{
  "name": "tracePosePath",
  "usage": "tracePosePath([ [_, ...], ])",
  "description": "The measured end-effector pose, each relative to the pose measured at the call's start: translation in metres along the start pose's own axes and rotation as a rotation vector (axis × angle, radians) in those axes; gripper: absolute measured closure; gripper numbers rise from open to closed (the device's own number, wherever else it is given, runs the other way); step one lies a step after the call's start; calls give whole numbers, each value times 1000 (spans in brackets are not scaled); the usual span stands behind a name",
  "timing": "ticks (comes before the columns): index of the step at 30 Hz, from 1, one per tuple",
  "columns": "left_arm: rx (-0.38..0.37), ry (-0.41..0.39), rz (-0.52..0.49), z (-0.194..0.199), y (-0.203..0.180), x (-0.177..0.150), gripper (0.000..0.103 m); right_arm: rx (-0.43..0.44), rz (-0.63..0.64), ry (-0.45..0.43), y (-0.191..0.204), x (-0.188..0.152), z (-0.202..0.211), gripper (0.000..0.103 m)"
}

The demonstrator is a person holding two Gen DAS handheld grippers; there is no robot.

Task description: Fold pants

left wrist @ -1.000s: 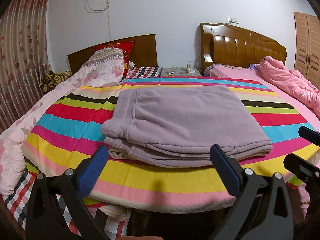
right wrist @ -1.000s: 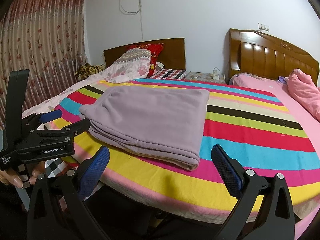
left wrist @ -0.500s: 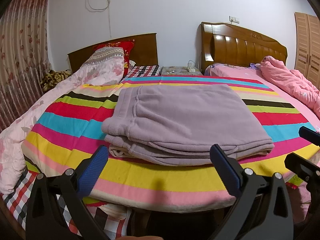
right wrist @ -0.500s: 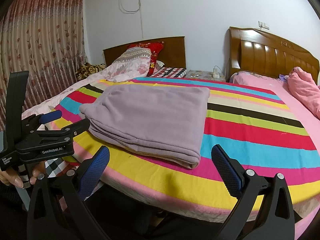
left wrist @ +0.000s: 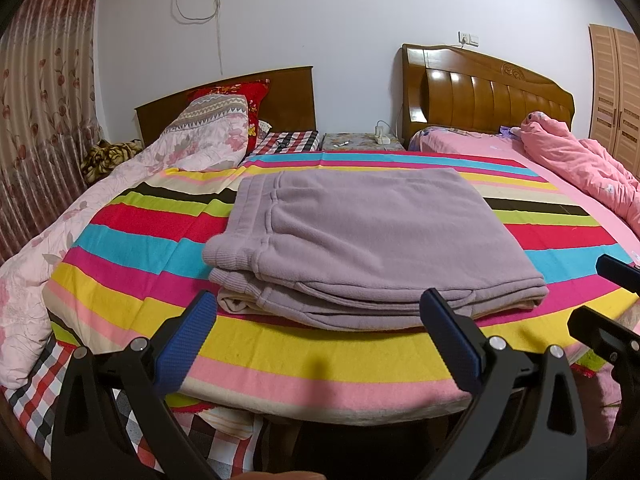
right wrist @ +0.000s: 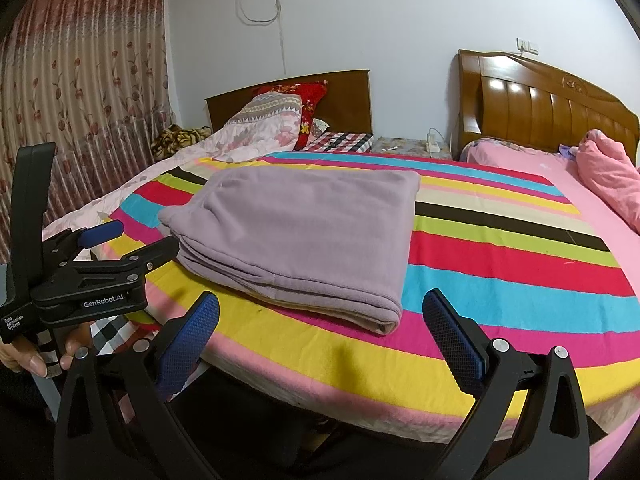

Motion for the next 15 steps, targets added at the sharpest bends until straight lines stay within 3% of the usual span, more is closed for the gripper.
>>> tracePosePath([
  [15, 27, -30, -12, 6, 2, 2, 2, 2, 1, 5, 3, -3, 0, 4],
])
Point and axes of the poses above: each gripper's, at about its wrist camera, not at the fingertips, and z roughly against the way its jaws point, y to its left, x to its top, the point moved 10 cm from there along -z, roughly the way its jaws point, and after that the axes turned 15 degrees about y, right-handed, at the moved point
